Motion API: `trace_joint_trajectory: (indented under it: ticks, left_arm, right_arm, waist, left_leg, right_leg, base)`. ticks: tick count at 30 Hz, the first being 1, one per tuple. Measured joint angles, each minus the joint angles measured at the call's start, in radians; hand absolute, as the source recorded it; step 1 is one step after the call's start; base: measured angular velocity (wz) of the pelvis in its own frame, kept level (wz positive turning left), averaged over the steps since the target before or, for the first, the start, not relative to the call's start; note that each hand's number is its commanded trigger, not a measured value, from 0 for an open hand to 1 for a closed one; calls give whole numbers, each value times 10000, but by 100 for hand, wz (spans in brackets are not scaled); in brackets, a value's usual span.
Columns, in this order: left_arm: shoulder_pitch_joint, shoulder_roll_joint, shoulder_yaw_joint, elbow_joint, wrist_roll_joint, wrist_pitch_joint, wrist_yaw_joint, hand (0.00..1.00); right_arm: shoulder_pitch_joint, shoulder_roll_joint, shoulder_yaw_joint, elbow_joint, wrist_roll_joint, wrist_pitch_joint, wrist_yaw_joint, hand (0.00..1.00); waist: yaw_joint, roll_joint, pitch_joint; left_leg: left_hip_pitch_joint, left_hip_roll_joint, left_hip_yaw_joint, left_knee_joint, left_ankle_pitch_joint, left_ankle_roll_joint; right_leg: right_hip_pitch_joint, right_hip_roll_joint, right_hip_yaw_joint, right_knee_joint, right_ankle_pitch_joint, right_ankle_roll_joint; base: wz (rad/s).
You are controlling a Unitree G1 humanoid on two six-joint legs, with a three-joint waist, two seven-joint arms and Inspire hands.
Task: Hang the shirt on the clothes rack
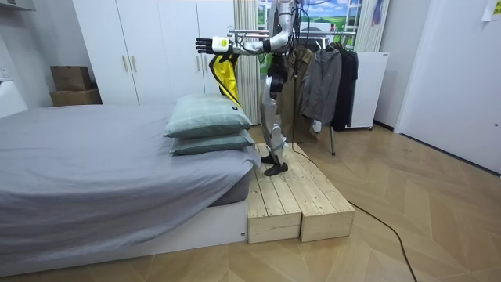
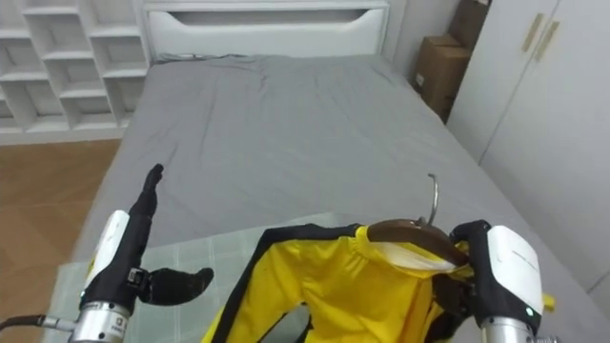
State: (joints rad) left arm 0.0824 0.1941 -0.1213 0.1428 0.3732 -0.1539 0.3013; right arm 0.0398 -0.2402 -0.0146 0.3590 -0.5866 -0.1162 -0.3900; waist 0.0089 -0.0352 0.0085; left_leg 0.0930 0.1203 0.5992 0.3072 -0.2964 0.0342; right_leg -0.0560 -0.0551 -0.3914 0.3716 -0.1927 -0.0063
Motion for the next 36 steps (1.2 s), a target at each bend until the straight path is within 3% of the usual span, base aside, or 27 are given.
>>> trace_joint_trajectory:
  ticks: [5, 7, 9, 10, 11, 12, 13, 14, 15, 16, 18, 19, 20, 21, 22, 23, 24, 25, 26, 27, 28, 29, 30, 36]
  left_arm:
    - [24, -223, 11, 176, -591, 7, -30, 0]
    - [27, -225, 1, 177, -671, 28, -21, 0]
    - [22, -274, -2, 181, -895, 37, 16, 0]
    - [34, -273, -3, 215, -895, 37, 26, 0]
    - [179, -272, -49, 220, -988, 40, 77, 0]
    - [457, -277, -91, 215, -1064, 41, 220, 0]
    - [569, -300, -89, 220, -1077, 59, 238, 0]
    - [672, -348, -103, 244, -1074, 110, 242, 0]
    - [667, -406, -122, 348, -1060, 110, 247, 0]
    - [655, -424, -153, 396, -1045, 111, 255, 0]
    - [656, -667, -302, 552, -1073, 104, 509, 0]
    - [656, -699, -367, 576, -1073, 104, 604, 0]
    - [642, -721, -414, 591, -1072, 51, 669, 0]
    - [594, -756, -413, 699, -1073, -31, 780, 0]
    - [591, -809, -412, 780, -1072, -51, 841, 0]
    - [479, -910, -421, 882, -1081, -53, 870, 0]
    - [271, -934, -428, 937, -1078, -76, 889, 0]
    - [195, -894, -424, 939, -1078, -75, 908, 0]
    - [119, -790, -426, 947, -1080, -77, 1023, 0]
    - [155, -692, -453, 1076, -1098, -75, 1119, 0]
    - [185, -650, -463, 1182, -1121, -73, 1127, 0]
    - [191, -582, -550, 1370, -1353, -59, 1133, 0]
    - [188, -508, -695, 1473, -1541, -56, 1219, 0]
    - [177, -294, -936, 1638, -2030, -65, 1253, 0]
  right_arm:
    - [-165, 93, 253, 165, 384, 0, 0, 100]
    - [-196, 96, 428, 83, 358, 0, 2, 100]
    - [-188, 136, 777, -65, 322, -5, 15, 100]
    - [-175, 147, 859, -137, 302, -8, 40, 100]
    - [-199, 144, 1011, -315, 257, -21, 105, 100]
    - [-324, 156, 1185, -383, 228, -147, 116, 100]
    - [-366, 180, 1247, -426, 164, -218, 118, 100]
    - [-362, 231, 1380, -613, 59, -261, 116, 100]
    - [-397, 322, 1493, -676, -70, -281, 116, 100]
    - [-398, 395, 1496, -674, -114, -309, 124, 100]
    - [-397, 428, 1514, -657, -104, -390, 262, 100]
    - [-395, 426, 1515, -653, -104, -389, 313, 100]
    - [-398, 437, 1517, -654, -141, -389, 425, 100]
    - [-399, 415, 1530, -656, -241, -389, 543, 100]
    - [-396, 353, 1554, -655, -335, -386, 582, 100]
    - [-396, 225, 1570, -732, -480, -378, 619, 100]
    - [-401, 34, 1531, -832, -522, -362, 643, 100]
    - [-401, 49, 1535, -844, -519, -350, 671, 100]
    - [-399, 132, 1536, -893, -529, -350, 752, 100]
    - [-390, 220, 1537, -902, -566, -350, 844, 100]
    - [-390, 235, 1536, -920, -591, -349, 875, 100]
    - [-354, 207, 1500, -1008, -600, -341, 874, 100]
    - [-359, 164, 1490, -1034, -600, -306, 871, 100]
    - [-350, 157, 1486, -1076, -623, -102, 1064, 100]
  waist:
    - [-37, 82, 42]
    - [-64, 75, 48]
    - [-137, 37, 52]
    - [-123, 12, 45]
    - [-34, 17, 43]
    - [30, 77, 37]
    - [28, 119, 32]
    - [13, 126, 27]
    - [-48, 92, 35]
    - [-112, 60, 39]
    - [-252, 43, 72]
    - [-260, 91, 55]
    - [-250, 133, 45]
    - [-207, 155, 35]
    - [-148, 233, -21]
    - [-159, 346, -77]
    - [-166, 528, -108]
    - [-198, 468, -100]
    - [-244, 325, -30]
    - [-258, 237, -31]
    - [-254, 226, -36]
    - [-533, 236, -30]
    - [-705, 223, -27]
    - [-897, 216, -16]
  left_leg:
    - [19, 141, 843, 438, -300, -134]
    - [12, 329, 1160, 824, -522, -239]
    - [44, 796, 1463, 1684, -823, -426]
    - [41, 915, 1521, 1974, -823, -429]
    - [-24, 1188, 1448, 2778, -798, -458]
    - [-265, 1512, 830, 3797, -636, -542]
    - [-413, 1631, 497, 4276, -510, -530]
    - [-694, 1747, -87, 4966, -176, -529]
    - [-935, 1573, -849, 4990, -162, -606]
    - [-1052, 1441, -1269, 4841, -178, -619]
    - [-1428, 928, -2808, 3895, -164, -687]
    - [-1516, 824, -3140, 3534, -147, -716]
    - [-1609, 595, -3755, 2658, -86, -811]
    - [-1572, 337, -4372, 1667, 83, -1039]
    - [-1458, 162, -4597, 1391, 209, -1115]
    - [-1258, -181, -4992, 591, 507, -1068]
    - [-1085, -275, -5001, -30, 804, -937]
    - [-953, -294, -4960, -231, 811, -937]
    - [-817, -321, -4700, -525, 816, -933]
    - [-697, -376, -4366, -618, 801, -907]
    - [-620, -387, -4311, -683, 788, -885]
    - [-573, -423, -4327, -765, 771, -854]
    - [-528, -449, -4323, -826, 761, -834]
    - [-279, -449, -3734, -1178, 761, -746]
  right_leg:
    - [-451, -62, 66, 464, -289, -227]
    - [-514, 28, 116, 483, -419, -635]
    - [-520, 314, 476, 644, -563, -1006]
    - [-520, 394, 648, 675, -588, -1042]
    - [-524, 653, 1175, 703, -607, -1073]
    - [-544, 909, 1722, 826, -608, -1183]
    - [-527, 998, 1898, 843, -571, -1253]
    - [-456, 1174, 2378, 846, -524, -1332]
    - [-335, 1284, 2846, 796, -482, -1351]
    - [-330, 1308, 3045, 776, -463, -1357]
    - [-340, 1471, 4215, 633, -318, -1234]
    - [-342, 1534, 4522, 530, -218, -1192]
    - [-346, 1589, 5090, 305, -34, -1111]
    - [-361, 1629, 5700, 169, 128, -1018]
    - [-391, 1634, 5937, 84, 211, -977]
    - [-557, 1783, 6435, 67, 332, -849]
    - [-788, 1982, 6781, 97, 395, -749]
    - [-896, 2017, 6896, 128, 406, -721]
    - [-1081, 2008, 6813, 71, 444, -650]
    - [-1107, 1885, 6307, -126, 533, -653]
    - [-1061, 1814, 6147, -235, 566, -646]
    - [-940, 1751, 6095, -451, 618, -589]
    - [-889, 1743, 6170, -559, 662, -532]
    - [-877, 1854, 6666, -797, 816, -433]
  base:
    - [-54]
    - [-53]
    - [-55]
    - [-88]
    - [-125]
    - [-139]
    - [-147]
    - [-125]
    - [-113]
    - [-106]
    - [-129]
    - [-146]
    - [-152]
    - [-156]
    - [-149]
    - [-125]
    - [-107]
    - [-86]
    - [-84]
    - [-87]
    - [-52]
    - [-15]
    - [-5]
    - [-26]
